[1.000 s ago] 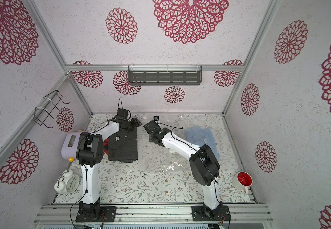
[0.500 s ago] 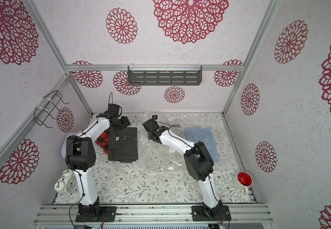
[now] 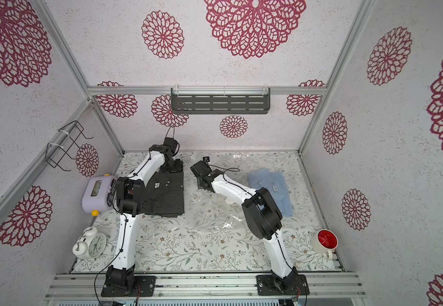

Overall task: Place the folded shirt into the vacuum bag
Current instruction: Adjust the vacuum bag at the center of the board, then pick up the shirt from the center of the board.

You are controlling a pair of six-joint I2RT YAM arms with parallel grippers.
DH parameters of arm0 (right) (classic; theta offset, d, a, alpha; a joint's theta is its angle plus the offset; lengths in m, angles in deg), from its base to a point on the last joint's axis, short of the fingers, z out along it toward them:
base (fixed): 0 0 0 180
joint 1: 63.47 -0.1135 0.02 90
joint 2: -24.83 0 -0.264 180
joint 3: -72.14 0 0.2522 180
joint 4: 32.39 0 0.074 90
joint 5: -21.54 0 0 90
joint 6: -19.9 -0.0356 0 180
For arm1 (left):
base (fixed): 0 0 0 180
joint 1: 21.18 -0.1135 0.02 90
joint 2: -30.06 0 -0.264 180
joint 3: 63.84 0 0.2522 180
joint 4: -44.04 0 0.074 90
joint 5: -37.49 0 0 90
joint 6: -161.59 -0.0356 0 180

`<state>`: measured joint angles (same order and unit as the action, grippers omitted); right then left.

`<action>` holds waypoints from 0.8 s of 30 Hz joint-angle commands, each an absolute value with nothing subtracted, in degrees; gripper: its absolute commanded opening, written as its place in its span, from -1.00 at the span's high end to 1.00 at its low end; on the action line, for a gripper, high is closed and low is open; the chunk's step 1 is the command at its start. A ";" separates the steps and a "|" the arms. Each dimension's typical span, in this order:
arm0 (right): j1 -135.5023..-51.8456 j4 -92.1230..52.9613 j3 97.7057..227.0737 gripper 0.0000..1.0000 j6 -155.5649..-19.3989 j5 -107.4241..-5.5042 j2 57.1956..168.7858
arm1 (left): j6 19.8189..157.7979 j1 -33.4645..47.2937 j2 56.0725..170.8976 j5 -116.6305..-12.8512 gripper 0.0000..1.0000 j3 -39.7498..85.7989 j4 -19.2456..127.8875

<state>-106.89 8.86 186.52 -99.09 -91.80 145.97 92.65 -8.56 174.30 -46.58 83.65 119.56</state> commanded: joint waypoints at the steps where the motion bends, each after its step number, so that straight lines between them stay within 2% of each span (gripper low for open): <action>1: -106.63 9.75 188.03 1.00 -98.73 -91.14 146.16 | 88.59 -7.82 176.14 -45.14 -0.60 86.65 122.60; 10: -106.63 9.14 186.63 1.00 -99.11 -90.80 145.41 | 87.01 -6.59 182.78 -36.95 -0.53 91.63 123.22; 18: -106.63 9.14 186.29 1.00 -99.18 -90.62 145.24 | 85.90 -4.81 184.70 -32.72 -0.47 86.72 119.81; 21: -106.63 9.13 186.19 1.00 -99.18 -90.55 145.22 | 86.32 -4.66 183.77 -33.53 -0.20 84.07 117.60; 24: -106.63 9.14 186.18 1.00 -99.19 -90.44 145.24 | 86.52 -4.65 181.54 -35.15 0.27 81.08 114.76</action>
<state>-106.85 8.53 186.50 -99.16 -90.70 146.01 86.59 -4.21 179.76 -33.75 85.07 116.48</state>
